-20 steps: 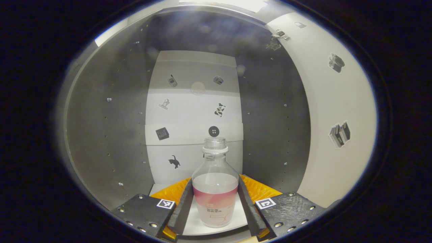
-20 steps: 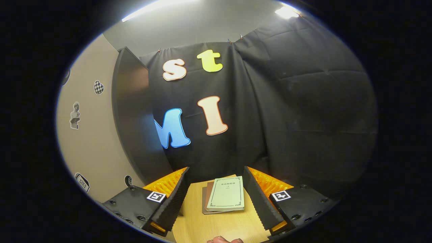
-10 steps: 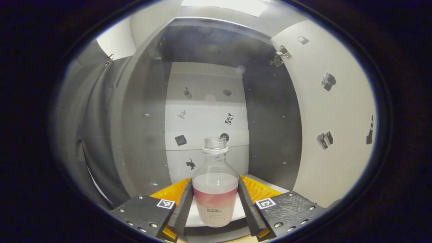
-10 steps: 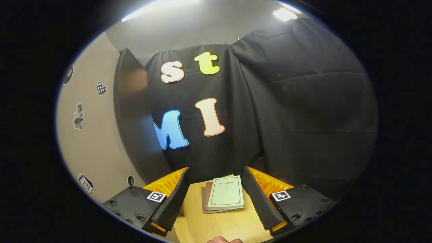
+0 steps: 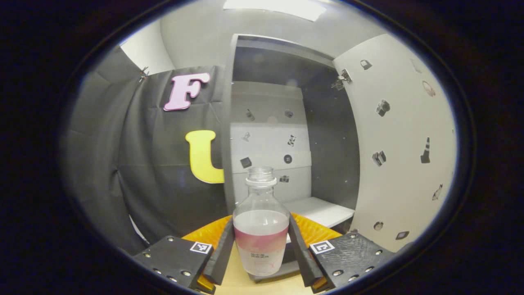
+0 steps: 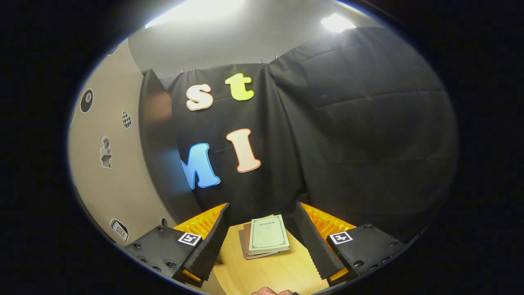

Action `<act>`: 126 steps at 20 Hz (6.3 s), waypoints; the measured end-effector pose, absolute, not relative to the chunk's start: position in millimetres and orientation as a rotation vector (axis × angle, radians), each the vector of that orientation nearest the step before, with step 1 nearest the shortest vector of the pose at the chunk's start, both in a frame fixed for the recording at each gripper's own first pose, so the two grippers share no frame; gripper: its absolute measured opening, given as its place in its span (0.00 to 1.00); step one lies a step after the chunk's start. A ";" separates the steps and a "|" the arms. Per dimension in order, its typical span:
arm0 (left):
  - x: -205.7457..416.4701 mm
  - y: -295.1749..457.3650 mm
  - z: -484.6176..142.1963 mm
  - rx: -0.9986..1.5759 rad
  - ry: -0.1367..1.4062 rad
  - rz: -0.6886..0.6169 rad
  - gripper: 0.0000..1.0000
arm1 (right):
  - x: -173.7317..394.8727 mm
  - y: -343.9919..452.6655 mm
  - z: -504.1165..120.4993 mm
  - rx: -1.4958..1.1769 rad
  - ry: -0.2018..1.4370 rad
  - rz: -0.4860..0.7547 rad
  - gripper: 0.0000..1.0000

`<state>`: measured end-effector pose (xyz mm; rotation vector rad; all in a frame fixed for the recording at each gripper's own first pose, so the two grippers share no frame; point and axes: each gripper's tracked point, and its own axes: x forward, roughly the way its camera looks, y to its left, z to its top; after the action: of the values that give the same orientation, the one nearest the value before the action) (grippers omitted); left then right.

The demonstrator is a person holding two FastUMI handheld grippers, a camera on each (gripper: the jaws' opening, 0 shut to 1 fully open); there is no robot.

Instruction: Open the cabinet door with the right hand, grasp the bottle in the cabinet with the left hand and place it on the coaster, then close the cabinet door with the right hand.

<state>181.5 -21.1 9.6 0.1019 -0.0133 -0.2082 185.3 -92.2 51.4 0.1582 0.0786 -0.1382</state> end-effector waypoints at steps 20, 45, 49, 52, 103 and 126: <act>78.4 95.4 -199.7 0.076 0.058 -0.139 0.73 | 120.4 -100.7 66.3 0.112 0.026 -0.271 0.98; 71.0 111.7 -337.4 0.045 0.200 -0.020 0.77 | 109.5 -104.8 20.7 0.211 0.124 -0.413 0.98; 74.9 110.3 -330.1 0.035 0.214 -0.032 0.72 | 103.7 -100.6 9.8 0.228 0.127 -0.409 0.98; 71.4 105.7 -303.9 0.038 0.178 -0.045 0.88 | 94.8 -98.1 0.6 0.197 0.132 -0.411 0.98; 32.8 36.9 22.4 -0.067 0.120 0.131 0.86 | 106.3 11.7 70.2 0.017 0.071 0.235 0.98; 13.9 105.7 -7.8 -0.062 0.149 0.187 0.86 | 73.5 154.0 56.9 0.050 0.083 0.366 0.96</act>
<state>13.9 105.7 -7.8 -0.0619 0.1493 0.1873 73.5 154.0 56.9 0.0505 0.0830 0.3657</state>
